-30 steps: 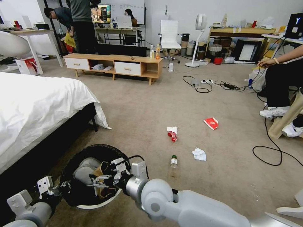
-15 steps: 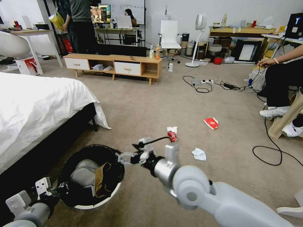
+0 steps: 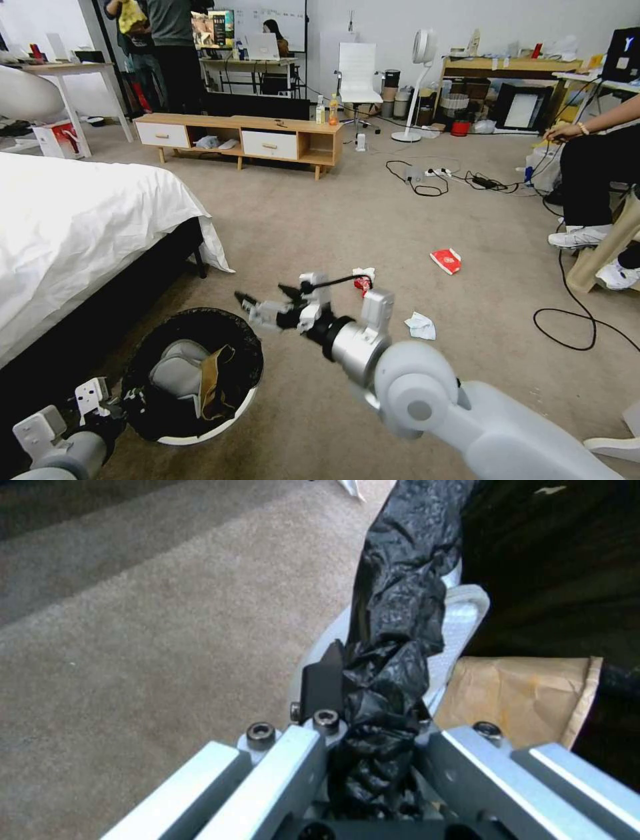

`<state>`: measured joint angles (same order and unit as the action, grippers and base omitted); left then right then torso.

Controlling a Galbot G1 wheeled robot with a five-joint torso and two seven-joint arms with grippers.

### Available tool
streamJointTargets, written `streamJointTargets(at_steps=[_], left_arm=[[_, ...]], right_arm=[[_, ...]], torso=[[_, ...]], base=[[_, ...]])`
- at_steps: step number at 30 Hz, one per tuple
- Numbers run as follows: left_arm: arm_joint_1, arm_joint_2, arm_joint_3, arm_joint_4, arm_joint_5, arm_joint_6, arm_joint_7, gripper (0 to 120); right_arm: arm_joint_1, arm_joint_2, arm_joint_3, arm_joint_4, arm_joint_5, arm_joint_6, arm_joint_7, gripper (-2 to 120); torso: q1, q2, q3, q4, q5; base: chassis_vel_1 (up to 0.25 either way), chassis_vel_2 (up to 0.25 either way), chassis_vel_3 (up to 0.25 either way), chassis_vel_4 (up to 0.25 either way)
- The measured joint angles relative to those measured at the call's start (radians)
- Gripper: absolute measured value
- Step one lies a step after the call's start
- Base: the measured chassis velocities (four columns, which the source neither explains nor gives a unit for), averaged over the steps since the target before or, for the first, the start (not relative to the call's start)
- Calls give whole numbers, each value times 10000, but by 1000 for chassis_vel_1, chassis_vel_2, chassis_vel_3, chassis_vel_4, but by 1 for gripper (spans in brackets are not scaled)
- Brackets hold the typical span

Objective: Pick up the trash bin and place the garbage on the floor into it.

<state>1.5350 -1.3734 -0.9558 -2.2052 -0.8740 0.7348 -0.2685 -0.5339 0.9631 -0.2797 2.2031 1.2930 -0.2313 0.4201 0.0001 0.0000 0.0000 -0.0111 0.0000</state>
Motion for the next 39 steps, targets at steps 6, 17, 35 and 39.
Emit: streamJointTargets(at_steps=[6, 17, 35, 39], left_arm=[[41, -38, -42, -93, 91, 4, 3, 1], [157, -354, -180, -325, 567, 8, 157, 1], [374, -990, -330, -593, 1387, 7, 464, 1], [404, -1035, -268, -588, 1613, 7, 593, 1]], right_arm=[[-965, -442, 2210, 233, -1137, 773, -956, 100], [-4372, -698, 6791, 1022, -3276, 1459, -1090, 100], [-8545, 1137, 9127, 1653, -8186, 2807, -1362, 100], [-9523, 2207, 9158, 1746, -10046, 3288, -1496, 100]], torso=[[0, 0, 0, 0, 1], [-1, 0, -1, -3, 3], [-1, 1, -1, -3, 0], [-1, 1, -1, -1, -2]], base=[[0, 0, 0, 0], [0, 0, 0, 0], [0, 0, 0, 0], [0, 0, 0, 0]])
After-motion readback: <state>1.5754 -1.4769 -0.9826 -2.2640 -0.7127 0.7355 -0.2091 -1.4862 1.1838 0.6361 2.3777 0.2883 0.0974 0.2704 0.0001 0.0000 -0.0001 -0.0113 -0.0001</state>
